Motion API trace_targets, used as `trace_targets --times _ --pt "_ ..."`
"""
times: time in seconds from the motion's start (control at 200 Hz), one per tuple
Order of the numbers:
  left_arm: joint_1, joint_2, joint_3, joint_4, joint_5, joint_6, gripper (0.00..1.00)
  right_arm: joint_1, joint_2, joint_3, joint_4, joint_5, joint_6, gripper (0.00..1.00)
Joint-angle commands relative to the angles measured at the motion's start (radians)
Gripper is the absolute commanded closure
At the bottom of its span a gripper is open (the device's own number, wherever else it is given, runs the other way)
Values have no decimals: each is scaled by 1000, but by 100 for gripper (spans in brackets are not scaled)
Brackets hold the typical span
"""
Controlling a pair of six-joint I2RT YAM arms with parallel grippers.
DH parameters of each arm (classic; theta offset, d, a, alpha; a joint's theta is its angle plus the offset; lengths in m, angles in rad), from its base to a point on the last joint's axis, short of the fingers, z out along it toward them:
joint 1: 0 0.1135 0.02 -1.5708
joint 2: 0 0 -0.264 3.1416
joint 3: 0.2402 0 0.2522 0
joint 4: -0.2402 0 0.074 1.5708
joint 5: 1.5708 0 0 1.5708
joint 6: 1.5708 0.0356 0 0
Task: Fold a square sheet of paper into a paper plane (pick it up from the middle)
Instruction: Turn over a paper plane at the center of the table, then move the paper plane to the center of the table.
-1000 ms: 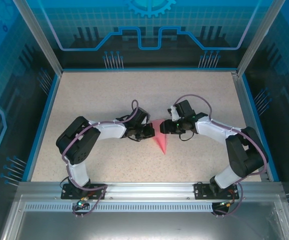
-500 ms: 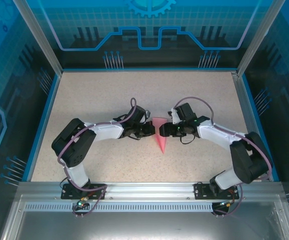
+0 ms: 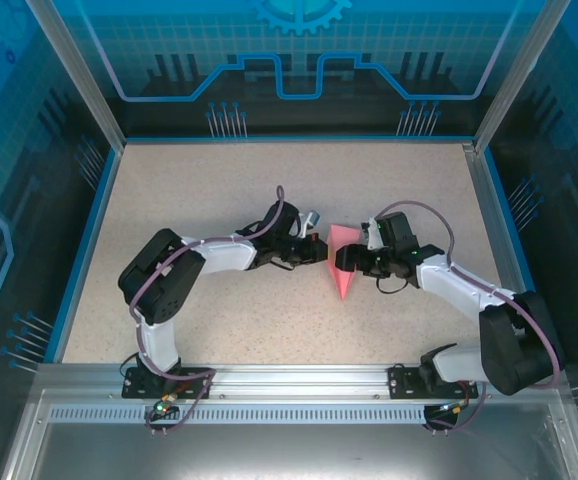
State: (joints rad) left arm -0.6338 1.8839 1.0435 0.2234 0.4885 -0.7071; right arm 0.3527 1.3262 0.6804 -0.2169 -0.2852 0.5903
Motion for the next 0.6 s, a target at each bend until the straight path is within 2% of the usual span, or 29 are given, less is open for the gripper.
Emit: trace_targets --times 0.0,0.3,0.595 --pt "8 45 51 -29 16 14 100 -18 6 -15 25 -37 19 27" --pt "10 92 70 -123 -41 48 100 -18 30 -10 -12 -13 -18 27" --pt "14 80 42 -132 -75 57 100 19 109 41 -31 -39 -63 30"
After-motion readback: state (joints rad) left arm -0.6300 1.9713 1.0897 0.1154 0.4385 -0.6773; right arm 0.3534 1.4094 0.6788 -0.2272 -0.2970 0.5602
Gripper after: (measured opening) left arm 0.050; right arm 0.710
